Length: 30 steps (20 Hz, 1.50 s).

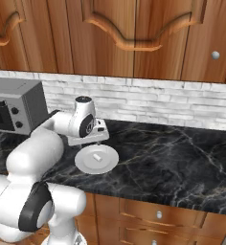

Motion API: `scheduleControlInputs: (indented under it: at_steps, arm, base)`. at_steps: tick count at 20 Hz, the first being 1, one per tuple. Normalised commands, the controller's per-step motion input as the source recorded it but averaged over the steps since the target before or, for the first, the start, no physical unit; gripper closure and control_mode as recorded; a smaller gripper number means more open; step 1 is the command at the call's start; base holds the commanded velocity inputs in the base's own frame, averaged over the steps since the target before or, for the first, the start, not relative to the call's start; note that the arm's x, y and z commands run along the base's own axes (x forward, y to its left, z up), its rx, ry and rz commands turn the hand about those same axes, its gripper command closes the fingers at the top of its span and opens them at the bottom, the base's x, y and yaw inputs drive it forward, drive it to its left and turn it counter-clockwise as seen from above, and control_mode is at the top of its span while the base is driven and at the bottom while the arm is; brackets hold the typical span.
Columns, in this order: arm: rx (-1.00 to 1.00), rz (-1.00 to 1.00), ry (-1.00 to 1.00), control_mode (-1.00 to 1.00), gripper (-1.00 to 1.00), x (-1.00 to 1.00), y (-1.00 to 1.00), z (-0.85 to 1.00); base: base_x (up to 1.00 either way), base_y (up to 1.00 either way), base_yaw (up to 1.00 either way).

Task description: Pick up the marshmallow and place it in the cup of hot chocolate on the dining counter.

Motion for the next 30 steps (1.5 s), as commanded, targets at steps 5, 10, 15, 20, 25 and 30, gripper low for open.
scheduleControlInputs:
  at_steps: [5,10,15,20,25,30]
  arm:
    - [0.0,0.07,0.11,-1.0,-1.0,0.41,0.0,-0.39]
    - [0.0,0.09,0.12,-1.0,-1.0,0.22,-0.01,-0.35]
    - [0.0,0.09,0.04,-1.0,-1.0,0.0,-0.05,-0.25]
    - [0.0,0.07,0.03,-1.0,-1.0,0.08,-0.04,-0.31]
    - [0.0,0.06,0.01,-1.0,-1.0,0.04,-0.05,-0.33]
    - [0.0,0.04,0.0,-1.0,-1.0,0.11,-0.05,-0.28]
  base:
    - [0.0,0.0,0.0]
    - [0.0,0.0,0.0]
    - [0.0,0.0,0.0]
    - [0.0,0.0,0.0]
    - [0.0,0.0,0.0]
    - [0.0,0.0,0.0]
